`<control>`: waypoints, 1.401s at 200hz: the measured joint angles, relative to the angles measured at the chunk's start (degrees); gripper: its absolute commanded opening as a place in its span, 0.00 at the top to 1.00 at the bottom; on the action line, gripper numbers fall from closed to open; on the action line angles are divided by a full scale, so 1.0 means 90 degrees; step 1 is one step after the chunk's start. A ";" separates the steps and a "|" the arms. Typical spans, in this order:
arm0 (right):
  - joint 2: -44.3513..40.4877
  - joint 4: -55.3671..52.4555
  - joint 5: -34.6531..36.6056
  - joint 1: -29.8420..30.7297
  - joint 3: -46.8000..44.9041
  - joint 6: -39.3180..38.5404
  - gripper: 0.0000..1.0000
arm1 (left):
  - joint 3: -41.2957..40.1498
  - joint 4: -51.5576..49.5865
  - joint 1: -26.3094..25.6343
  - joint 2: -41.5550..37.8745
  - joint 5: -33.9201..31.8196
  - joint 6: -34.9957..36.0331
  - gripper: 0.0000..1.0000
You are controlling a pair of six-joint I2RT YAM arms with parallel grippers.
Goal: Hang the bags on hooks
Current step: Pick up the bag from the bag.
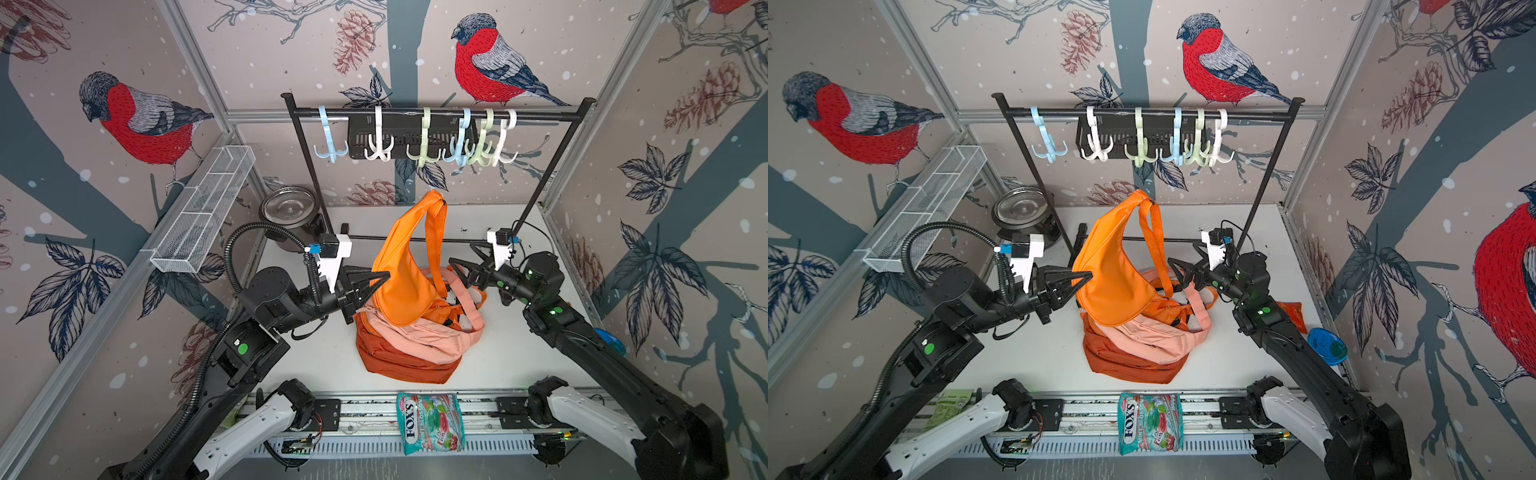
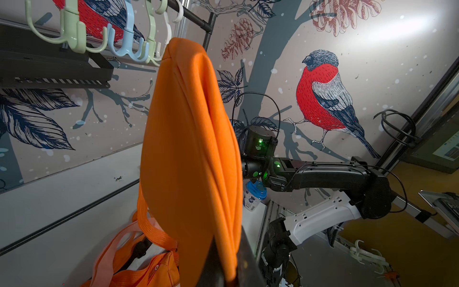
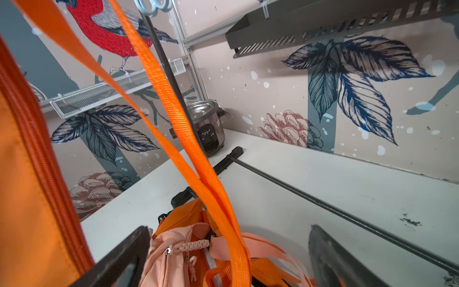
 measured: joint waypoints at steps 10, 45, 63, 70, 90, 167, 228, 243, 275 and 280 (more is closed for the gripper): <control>0.0243 0.0070 -0.0056 0.0075 0.0134 -0.0092 0.01 | -0.0005 0.0000 0.0000 -0.0032 0.0017 -0.0005 1.00; 0.0840 0.0146 -0.0211 0.0542 0.0619 -0.0432 0.00 | -0.0080 -0.0002 0.0000 -0.0109 0.0087 -0.0109 1.00; 0.1061 0.0148 -0.0243 0.0707 0.0772 -0.0595 0.01 | -0.0112 -0.0002 0.0000 -0.0163 0.0119 -0.0143 1.00; 0.1129 0.0148 -0.0245 0.0738 0.0818 -0.0597 0.01 | -0.0121 0.0000 0.0000 -0.0185 0.0119 -0.0148 1.00; 0.1282 0.0148 -0.0240 0.0782 0.0930 -0.0673 0.00 | -0.0146 -0.0002 0.0000 -0.0243 0.0126 -0.0151 1.00; 0.1464 0.0151 -0.0384 0.0792 0.1154 -0.0729 0.94 | -0.0306 0.0044 0.0000 -0.0505 0.0121 -0.0199 1.00; 0.1047 -0.0112 -0.0015 0.0663 0.1163 -0.0537 0.96 | -0.0733 0.0053 0.0000 -0.0784 -0.0092 -0.0296 1.00; 0.0753 -0.0265 0.0452 0.0563 0.1127 -0.0401 0.96 | -0.0896 0.0058 0.0000 -0.0947 -0.0260 -0.0318 1.00; 0.0068 -0.0695 0.1564 0.0396 0.1037 -0.0260 0.96 | -0.1353 0.0267 0.0000 -0.1163 -0.0617 -0.0386 1.00; -0.0046 -0.0753 0.1744 0.0386 0.1013 -0.0243 0.96 | -0.1435 0.0316 0.0000 -0.1183 -0.0687 -0.0410 1.00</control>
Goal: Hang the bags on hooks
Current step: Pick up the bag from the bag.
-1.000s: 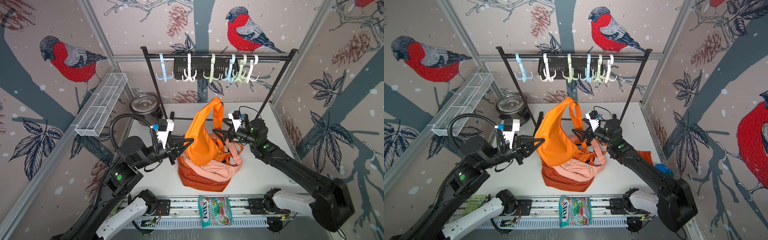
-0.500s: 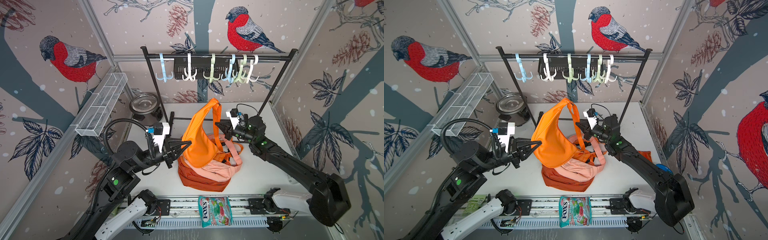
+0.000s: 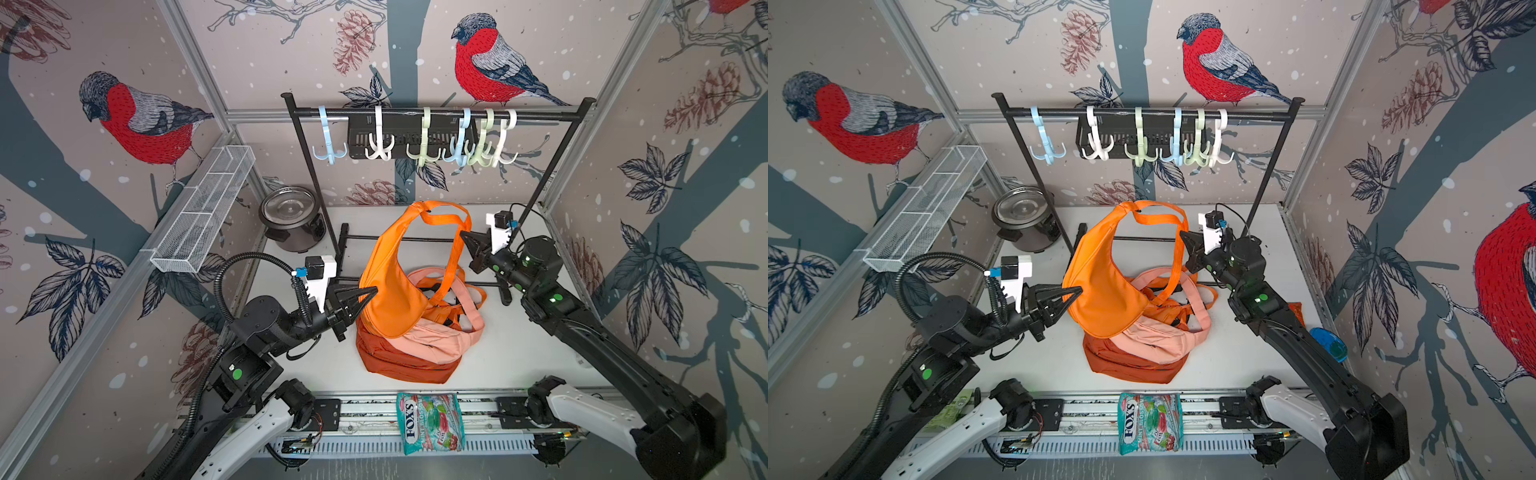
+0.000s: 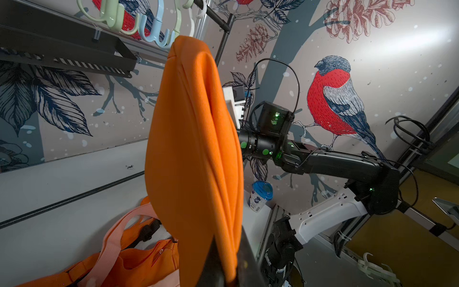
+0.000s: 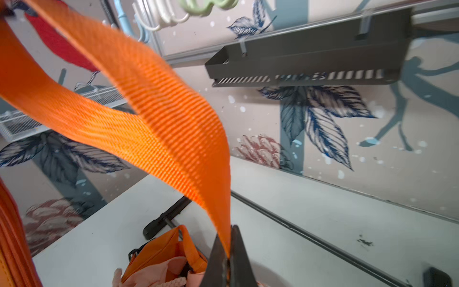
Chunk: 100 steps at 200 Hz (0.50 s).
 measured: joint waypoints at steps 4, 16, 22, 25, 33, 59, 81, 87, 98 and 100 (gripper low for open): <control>-0.0085 -0.0034 0.0138 -0.0007 -0.0027 0.0002 0.96 | -0.0080 0.0061 0.0000 -0.0017 -0.0027 -0.0051 1.00; -0.0308 -0.0180 0.0593 -0.0027 -0.0073 0.0010 0.96 | -0.0318 0.0233 0.0000 -0.0078 -0.0068 -0.0100 1.00; -0.0391 -0.0267 0.0852 -0.0027 -0.0070 0.0032 0.96 | -0.0442 0.0333 0.0000 -0.0114 -0.0107 -0.0172 1.00; -0.0427 -0.0306 0.0969 -0.0029 -0.0068 0.0032 0.96 | -0.0498 0.0393 0.0000 -0.0131 -0.0143 -0.0206 1.00; -0.0522 -0.0469 0.1328 -0.0032 -0.0041 0.0034 0.96 | -0.0675 0.0576 0.0000 -0.0175 -0.0172 -0.0240 1.00; -0.0692 -0.0801 0.2251 -0.0182 0.0126 0.0051 0.96 | -0.1319 0.1511 0.0000 -0.0083 -0.0070 -0.0488 1.00; -0.0680 -0.1018 0.2633 -0.0471 0.0384 0.0041 0.97 | -0.1841 0.2465 -0.0124 0.0223 0.0027 -0.0748 1.00; -0.0668 -0.1064 0.2698 -0.0549 0.0464 0.0024 0.97 | -0.1943 0.2698 -0.0214 0.0323 0.0000 -0.0770 1.00; -0.0641 -0.1139 0.2773 -0.0716 0.0634 0.0019 0.97 | -0.2033 0.3004 -0.0469 0.0466 -0.0039 -0.0797 1.00; -0.0636 -0.1144 0.2776 -0.0748 0.0663 0.0019 0.97 | -0.2038 0.3062 -0.0527 0.0493 -0.0046 -0.0797 1.00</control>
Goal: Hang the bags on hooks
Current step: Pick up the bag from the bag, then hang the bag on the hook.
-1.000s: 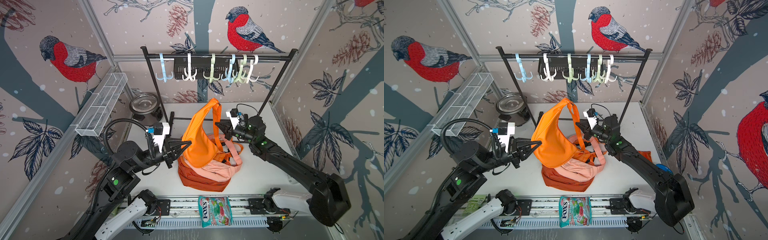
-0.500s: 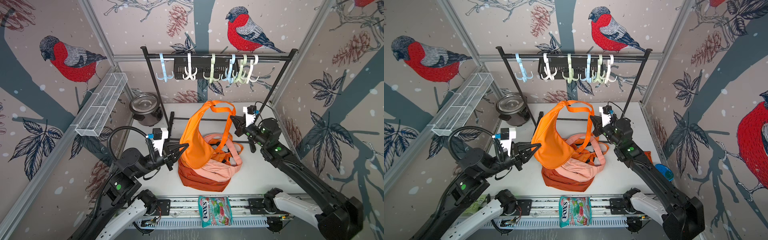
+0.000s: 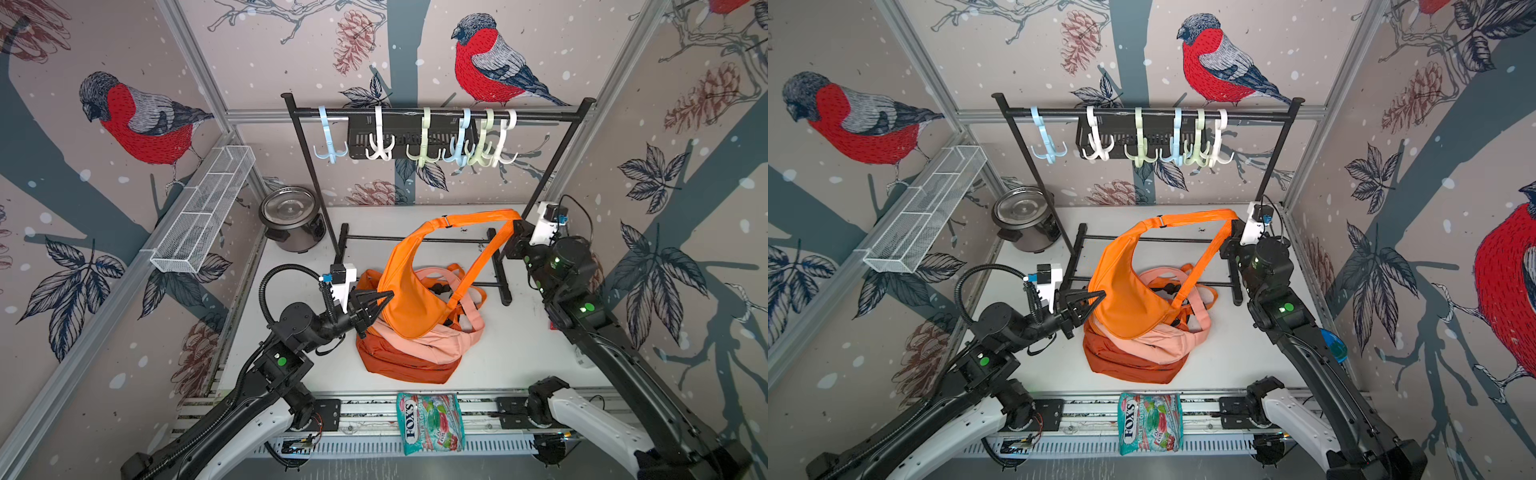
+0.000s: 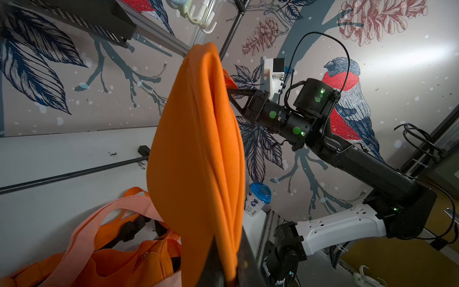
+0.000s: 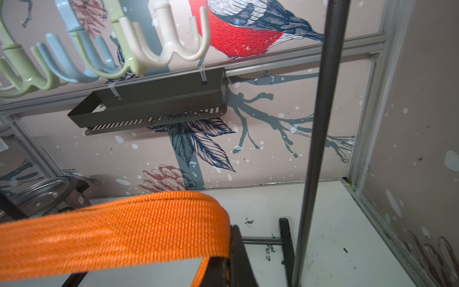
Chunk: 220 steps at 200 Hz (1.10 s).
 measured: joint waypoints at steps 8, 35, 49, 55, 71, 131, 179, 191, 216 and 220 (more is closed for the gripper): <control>0.0019 -0.0012 0.0022 -0.0126 0.0097 -0.0022 0.97 | 0.0000 0.0260 -0.0238 0.0114 -0.0075 0.0066 1.00; 0.0199 0.0002 -0.0066 -0.0595 0.0527 -0.0063 0.97 | 0.0102 0.0984 -0.0792 0.0627 -0.0372 0.0257 1.00; 0.0372 0.0041 -0.0243 -0.0753 0.0782 -0.0165 0.97 | 0.0117 0.1224 -0.0942 0.0884 -0.0503 0.0284 1.00; 0.0449 0.0061 -0.0299 -0.0799 0.0886 -0.0197 0.97 | 0.0129 0.1324 -0.1001 0.0979 -0.0583 0.0321 1.00; 0.0675 0.0124 -0.0505 -0.0903 0.1171 -0.0245 0.97 | 0.0226 0.1515 -0.1188 0.1214 -0.0685 0.0403 1.00; 0.1651 0.0391 -0.1260 -0.1231 0.2455 -0.0495 0.97 | 0.0753 0.1911 -0.1744 0.1938 -0.1129 0.0780 1.00; 0.2297 0.0381 -0.1644 -0.1309 0.3201 -0.0537 0.97 | 0.1137 0.2016 -0.1826 0.2358 -0.1175 0.0896 1.00; 0.2518 0.0389 -0.1768 -0.1321 0.3412 -0.0544 0.97 | 0.1231 0.2016 -0.1831 0.2455 -0.1175 0.0896 1.00; 0.2856 0.0277 -0.1899 -0.1326 0.3670 -0.0597 0.97 | 0.1409 0.2006 -0.1841 0.2633 -0.1285 0.0894 1.00; 0.2900 0.0257 -0.1914 -0.1326 0.3704 -0.0627 0.97 | 0.1433 0.2006 -0.1843 0.2657 -0.1302 0.0891 1.00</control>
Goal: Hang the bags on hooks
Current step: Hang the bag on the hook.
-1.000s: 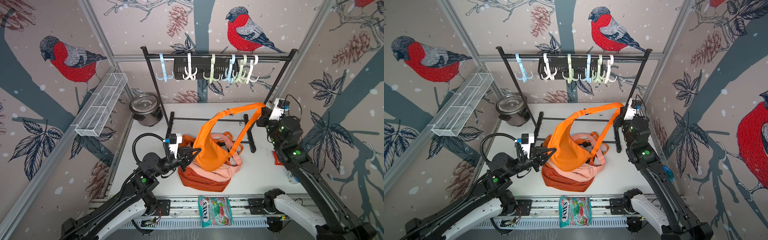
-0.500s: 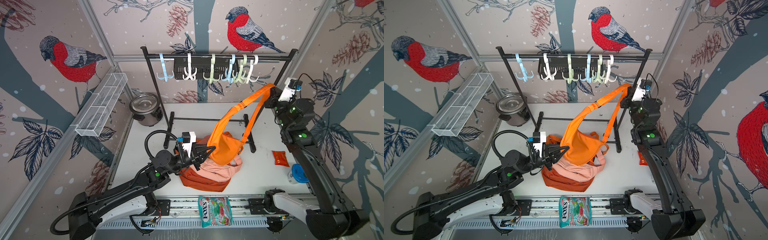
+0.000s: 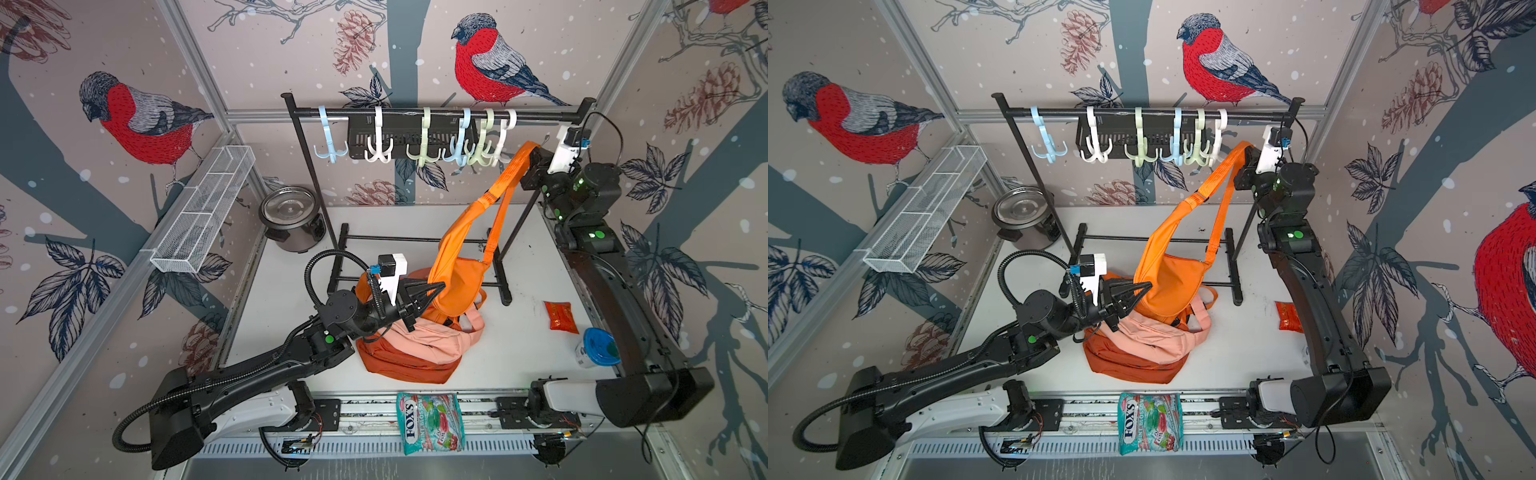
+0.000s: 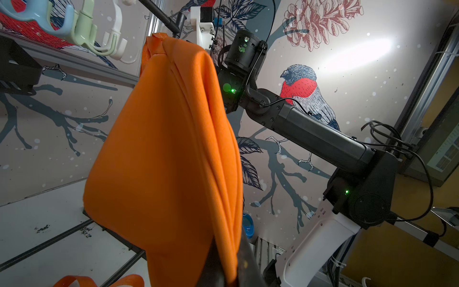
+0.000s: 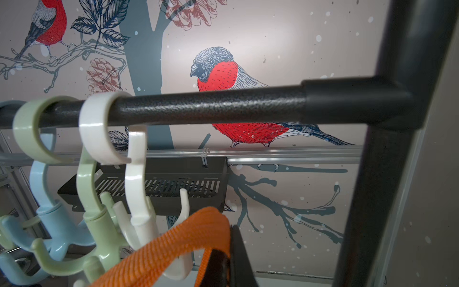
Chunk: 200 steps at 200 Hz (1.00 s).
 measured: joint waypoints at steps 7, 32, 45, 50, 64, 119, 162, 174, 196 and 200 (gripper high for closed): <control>0.0063 -0.0027 -0.0017 0.0000 0.0051 -0.0056 0.97 | 0.0046 -0.0010 0.0000 0.0049 -0.0007 -0.0012 1.00; 0.0299 -0.0109 -0.0160 0.0000 0.0194 -0.0080 0.97 | 0.0182 -0.0019 0.0000 0.0221 -0.0005 -0.0112 1.00; 0.0440 -0.0216 -0.0214 0.0000 0.0306 -0.0100 0.97 | 0.0233 -0.0041 0.0000 0.0291 -0.0005 -0.0170 1.00; 0.0493 -0.0257 -0.0238 0.0000 0.0347 -0.0104 0.97 | 0.0250 -0.0041 0.0000 0.0321 -0.0005 -0.0187 1.00; 0.0627 -0.0381 -0.0306 -0.0002 0.0435 -0.0168 0.97 | 0.0267 -0.0061 0.0000 0.0364 -0.0007 -0.0250 1.00; 0.0945 -0.0828 -0.0444 0.0019 0.0634 -0.0267 0.97 | 0.0255 -0.0095 0.0000 0.0413 -0.0058 -0.0476 1.00; 0.0930 -0.0923 -0.0457 0.0090 0.0442 -0.0372 0.97 | 0.0243 -0.0304 0.0000 0.0432 -0.0175 -0.0622 1.00; 0.0869 -0.0930 -0.0454 0.0095 0.0333 -0.0369 0.96 | 0.0243 -0.0350 0.0000 0.0435 -0.0209 -0.0644 1.00; 0.0687 -0.0918 -0.0367 0.0117 0.0121 -0.0367 0.89 | 0.0243 -0.0401 0.0000 0.0437 -0.0328 -0.0690 1.00; 0.0656 -0.0918 -0.0330 0.0121 0.0087 -0.0364 0.86 | 0.0243 -0.0413 0.0000 0.0447 -0.0333 -0.0699 1.00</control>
